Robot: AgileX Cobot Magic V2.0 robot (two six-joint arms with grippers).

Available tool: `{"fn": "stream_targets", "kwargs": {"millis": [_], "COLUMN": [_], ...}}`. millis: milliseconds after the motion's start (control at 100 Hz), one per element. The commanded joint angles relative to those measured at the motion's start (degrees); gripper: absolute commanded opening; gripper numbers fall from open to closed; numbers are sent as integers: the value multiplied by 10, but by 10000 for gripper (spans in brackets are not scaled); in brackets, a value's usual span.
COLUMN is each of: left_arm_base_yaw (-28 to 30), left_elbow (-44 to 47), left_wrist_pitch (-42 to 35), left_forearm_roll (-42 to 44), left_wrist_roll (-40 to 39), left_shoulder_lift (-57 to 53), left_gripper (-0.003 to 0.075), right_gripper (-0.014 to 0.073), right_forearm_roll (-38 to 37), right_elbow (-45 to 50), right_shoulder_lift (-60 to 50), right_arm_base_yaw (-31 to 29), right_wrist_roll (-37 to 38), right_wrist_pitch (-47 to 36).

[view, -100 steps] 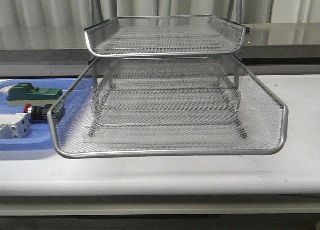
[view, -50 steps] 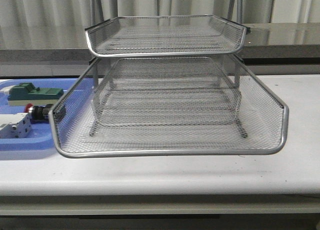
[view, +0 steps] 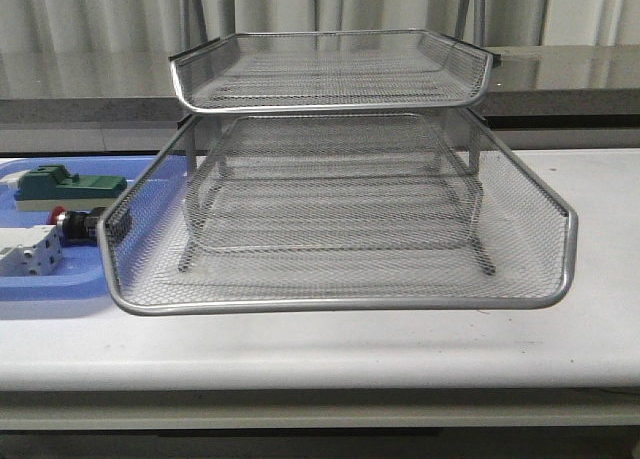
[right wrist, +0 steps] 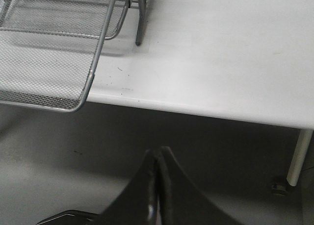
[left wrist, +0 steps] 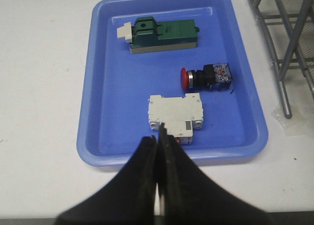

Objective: Place button on rack with both arms

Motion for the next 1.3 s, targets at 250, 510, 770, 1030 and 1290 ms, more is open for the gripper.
{"fn": "stream_targets", "kwargs": {"millis": [250,510,770,1030,1290], "left_arm_base_yaw": [-3,-3,-3,-3,-3], "left_elbow": [-29,-29,-66,-239,-420], "left_wrist_pitch": [-28,-42,-27,62,174], "left_forearm_roll": [9,13,16,-7,-69], "left_wrist_roll": [17,22,27,179,345], "left_shoulder_lift": [45,45,76,221,383], "left_gripper": [347,624,619,619,619], "right_gripper": [-70,-70,-70,-70,-70], "right_forearm_roll": [1,1,1,1,1], "right_elbow": [-13,-13,-13,-13,-13], "right_shoulder_lift": [4,4,4,4,4], "right_arm_base_yaw": [-3,-3,-3,-3,-3], "right_wrist_roll": [1,1,1,1,1], "right_wrist_pitch": [-31,-31,-31,-31,-31]}}
